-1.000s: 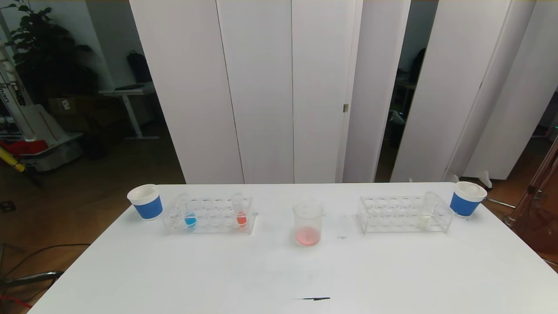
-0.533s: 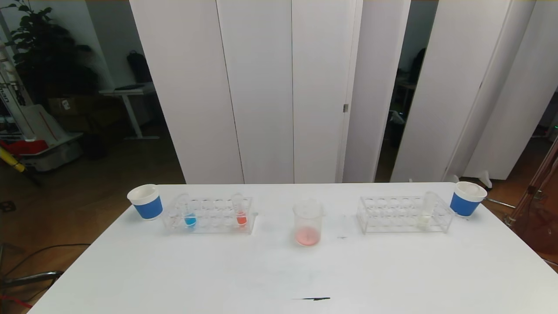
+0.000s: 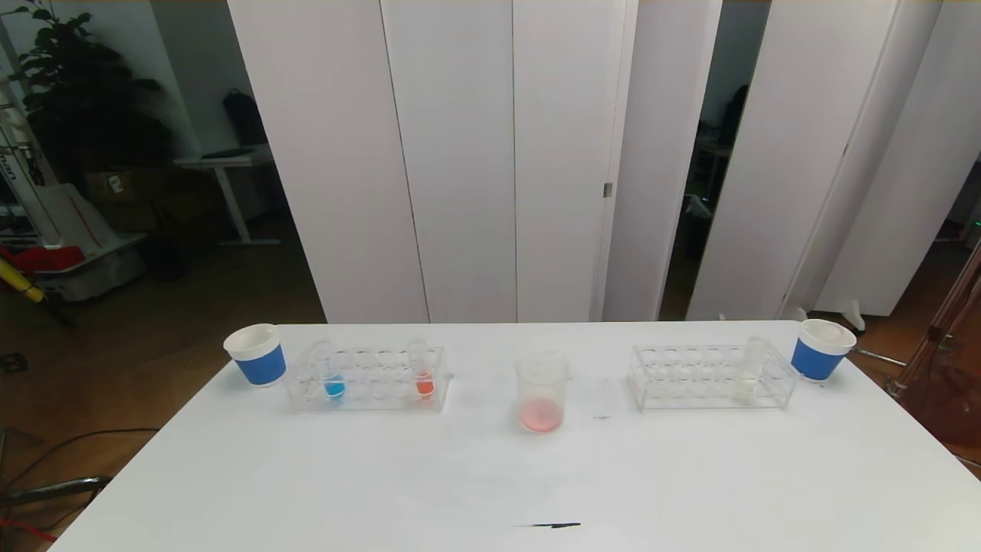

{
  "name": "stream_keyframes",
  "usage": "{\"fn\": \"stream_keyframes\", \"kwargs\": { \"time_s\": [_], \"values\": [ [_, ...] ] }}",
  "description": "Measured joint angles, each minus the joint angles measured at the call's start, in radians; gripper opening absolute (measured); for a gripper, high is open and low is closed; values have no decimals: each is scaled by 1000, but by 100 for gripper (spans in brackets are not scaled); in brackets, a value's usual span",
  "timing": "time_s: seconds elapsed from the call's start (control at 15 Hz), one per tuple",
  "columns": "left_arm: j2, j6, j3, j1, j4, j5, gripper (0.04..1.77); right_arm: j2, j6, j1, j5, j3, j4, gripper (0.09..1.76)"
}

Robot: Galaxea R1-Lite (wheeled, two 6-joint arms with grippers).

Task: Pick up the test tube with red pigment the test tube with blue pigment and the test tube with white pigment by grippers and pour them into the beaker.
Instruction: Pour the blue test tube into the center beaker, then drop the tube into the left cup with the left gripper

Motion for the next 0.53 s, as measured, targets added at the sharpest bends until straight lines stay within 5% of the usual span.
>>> {"fn": "stream_keyframes", "kwargs": {
  "time_s": [0.53],
  "values": [
    [0,0,0,0,0,0,173,0,1,0,0,0,0,175]
  ]
}}
